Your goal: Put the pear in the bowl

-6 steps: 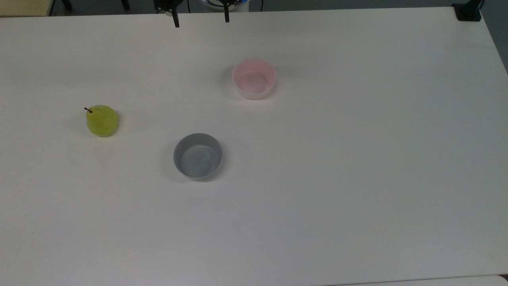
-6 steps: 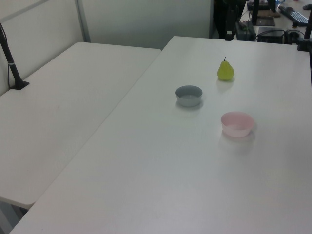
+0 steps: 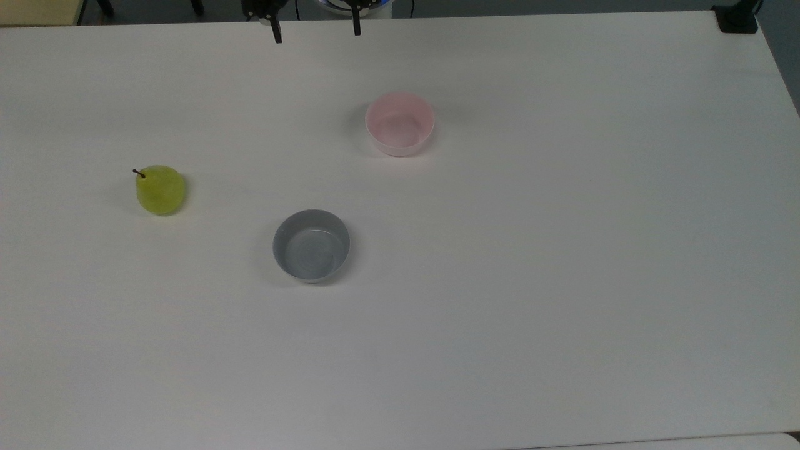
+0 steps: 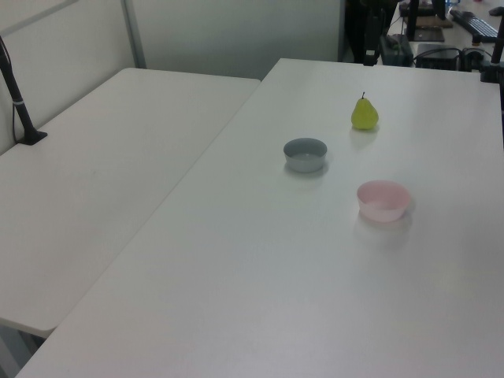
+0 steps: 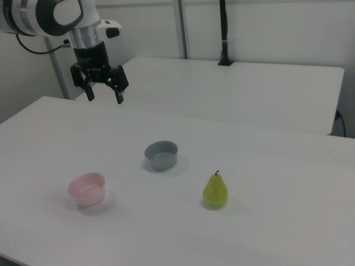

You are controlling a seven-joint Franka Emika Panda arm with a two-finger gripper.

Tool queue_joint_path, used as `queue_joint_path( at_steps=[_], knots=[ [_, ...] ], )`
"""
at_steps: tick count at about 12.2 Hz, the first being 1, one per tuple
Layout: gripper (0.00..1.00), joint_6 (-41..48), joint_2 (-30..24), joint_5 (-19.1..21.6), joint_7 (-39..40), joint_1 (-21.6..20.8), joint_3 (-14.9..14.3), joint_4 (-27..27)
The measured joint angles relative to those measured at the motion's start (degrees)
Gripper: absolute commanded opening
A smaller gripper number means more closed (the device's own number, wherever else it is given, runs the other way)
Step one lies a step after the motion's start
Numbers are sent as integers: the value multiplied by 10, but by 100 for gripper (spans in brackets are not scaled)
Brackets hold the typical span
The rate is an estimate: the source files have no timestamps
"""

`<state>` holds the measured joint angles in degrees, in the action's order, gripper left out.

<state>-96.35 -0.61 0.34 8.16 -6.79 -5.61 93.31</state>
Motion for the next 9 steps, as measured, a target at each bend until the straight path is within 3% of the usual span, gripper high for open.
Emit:
queue_joint_path(
  at_steps=[6,9],
  knots=[
    [100,0,5,-1,2,1,-1,0],
    [100,8,6,-12,98,11,-1,-1]
  ],
)
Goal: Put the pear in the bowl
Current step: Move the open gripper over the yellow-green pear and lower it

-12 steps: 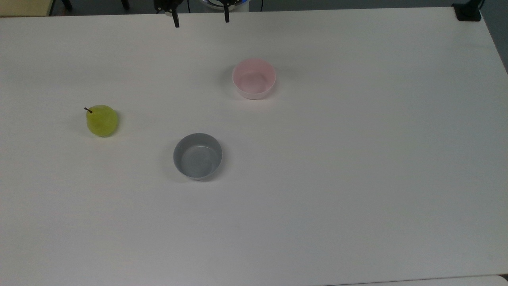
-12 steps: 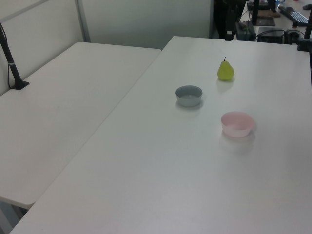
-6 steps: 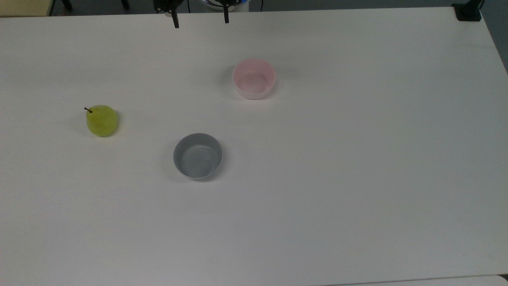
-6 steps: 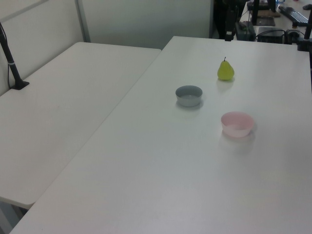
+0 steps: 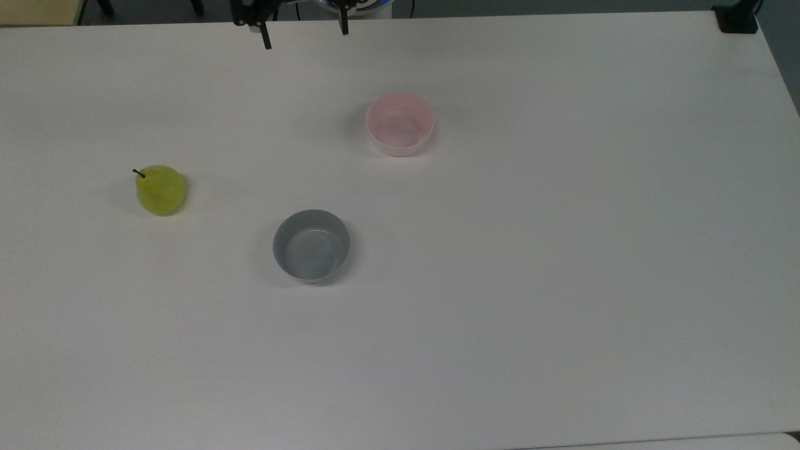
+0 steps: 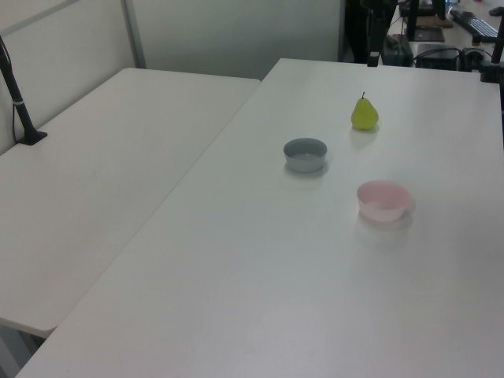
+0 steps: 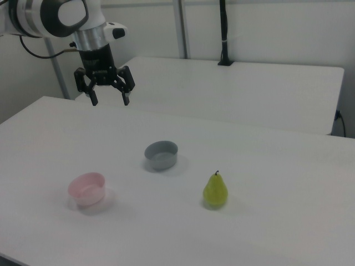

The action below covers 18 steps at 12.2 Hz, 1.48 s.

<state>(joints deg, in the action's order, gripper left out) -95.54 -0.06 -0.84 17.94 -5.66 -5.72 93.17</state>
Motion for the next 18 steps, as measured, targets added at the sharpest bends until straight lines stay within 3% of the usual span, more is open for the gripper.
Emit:
queue_joint_path(
  at_steps=[4,10,14,18],
  knots=[
    [100,16,-3,-21,132,41,-6,-23],
    [100,6,9,-21,161,125,-22,-26],
    [100,-26,71,15,162,181,-29,-27],
    [100,-126,141,39,162,199,-42,-27]
  ],
)
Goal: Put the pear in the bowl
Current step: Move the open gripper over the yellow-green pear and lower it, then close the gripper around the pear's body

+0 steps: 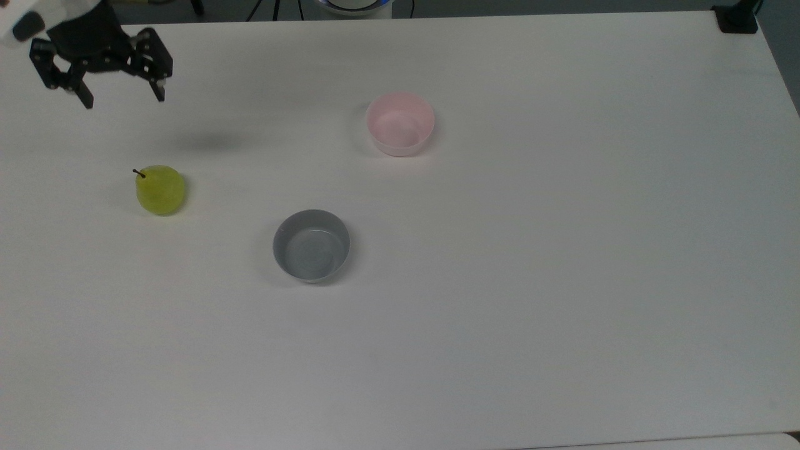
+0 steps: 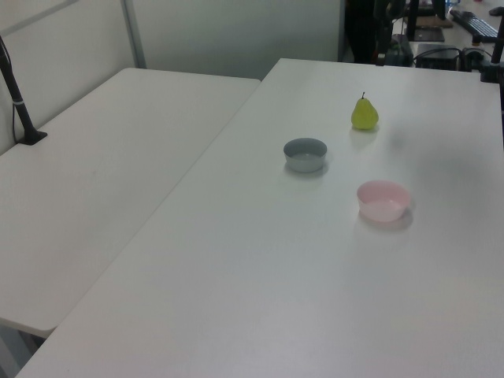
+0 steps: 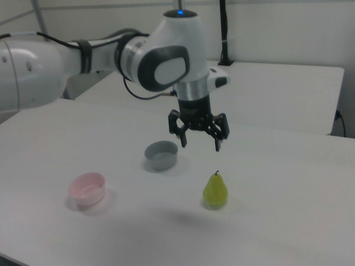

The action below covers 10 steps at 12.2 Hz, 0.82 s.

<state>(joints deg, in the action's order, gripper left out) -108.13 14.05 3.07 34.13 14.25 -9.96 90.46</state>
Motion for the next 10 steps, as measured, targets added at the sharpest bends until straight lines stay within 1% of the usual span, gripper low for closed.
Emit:
queue_joint_path(
  at_steps=[3,6,10],
  knots=[
    [100,-57,51,2,0,4,0,2],
    [100,-95,90,2,0,5,-1,5],
    [100,-114,114,7,0,5,0,17]
  ],
)
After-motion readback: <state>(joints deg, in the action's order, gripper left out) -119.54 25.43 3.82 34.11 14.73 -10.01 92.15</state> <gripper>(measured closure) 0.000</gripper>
